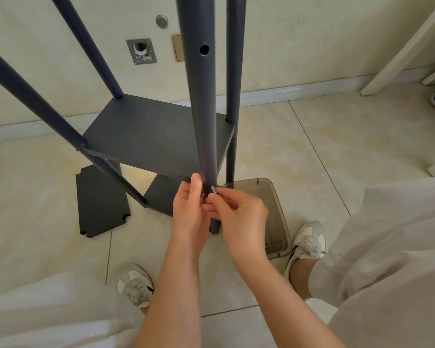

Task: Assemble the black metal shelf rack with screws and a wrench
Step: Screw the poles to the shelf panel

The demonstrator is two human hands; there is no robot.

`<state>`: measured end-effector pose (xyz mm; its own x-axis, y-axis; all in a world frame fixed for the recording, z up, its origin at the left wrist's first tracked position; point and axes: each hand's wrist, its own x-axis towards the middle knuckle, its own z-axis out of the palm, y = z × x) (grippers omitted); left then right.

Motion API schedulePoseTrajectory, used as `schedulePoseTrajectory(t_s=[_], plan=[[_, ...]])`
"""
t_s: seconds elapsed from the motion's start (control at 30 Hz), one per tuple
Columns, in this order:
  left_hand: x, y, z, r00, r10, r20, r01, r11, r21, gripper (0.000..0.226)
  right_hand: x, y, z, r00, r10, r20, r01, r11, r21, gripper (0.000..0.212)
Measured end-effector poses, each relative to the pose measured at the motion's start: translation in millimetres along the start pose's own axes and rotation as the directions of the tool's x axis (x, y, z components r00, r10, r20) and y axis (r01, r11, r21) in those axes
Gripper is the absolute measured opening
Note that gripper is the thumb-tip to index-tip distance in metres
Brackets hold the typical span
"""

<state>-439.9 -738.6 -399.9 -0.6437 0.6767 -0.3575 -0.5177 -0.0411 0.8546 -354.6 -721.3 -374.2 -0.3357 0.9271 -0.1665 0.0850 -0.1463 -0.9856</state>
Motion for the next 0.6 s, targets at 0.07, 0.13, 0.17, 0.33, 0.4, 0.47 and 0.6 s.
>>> schedulePoseTrajectory(t_s=[0.07,0.13,0.17,0.33,0.4,0.47,0.6], plan=[[1,-1,0,1.0,0.001,0.014,0.0,1.0,-0.007,0.028,3,-2,-2,1.0,0.01,0.01,-0.01,1.0,0.003,0.035],[1,-1,-1,1.0,0.001,0.029,-0.001,1.0,-0.002,0.028,6,-4,-3,1.0,0.022,0.021,-0.023,1.0,0.022,0.03],[2,0,-2,0.999,-0.001,0.033,0.001,1.0,0.001,0.027,8,-4,-4,0.999,0.033,0.028,-0.034,0.999,0.032,0.023],[2,0,-2,0.999,-0.004,0.048,0.005,1.0,-0.024,0.027,15,-6,-11,0.995,0.07,0.067,-0.072,0.997,0.027,0.009],[1,0,-2,0.999,0.007,0.051,-0.006,1.0,-0.018,0.038,21,-8,-15,0.999,0.013,0.043,-0.008,0.994,-0.111,0.025],[0,0,-2,0.999,0.011,0.053,-0.012,1.0,0.014,0.043,28,-12,-18,0.997,-0.053,0.058,0.066,0.966,-0.249,0.042],[-1,1,-1,0.999,-0.002,0.051,0.002,1.0,0.006,0.046,43,-24,-23,0.975,-0.083,0.204,0.149,0.93,-0.336,0.063]])
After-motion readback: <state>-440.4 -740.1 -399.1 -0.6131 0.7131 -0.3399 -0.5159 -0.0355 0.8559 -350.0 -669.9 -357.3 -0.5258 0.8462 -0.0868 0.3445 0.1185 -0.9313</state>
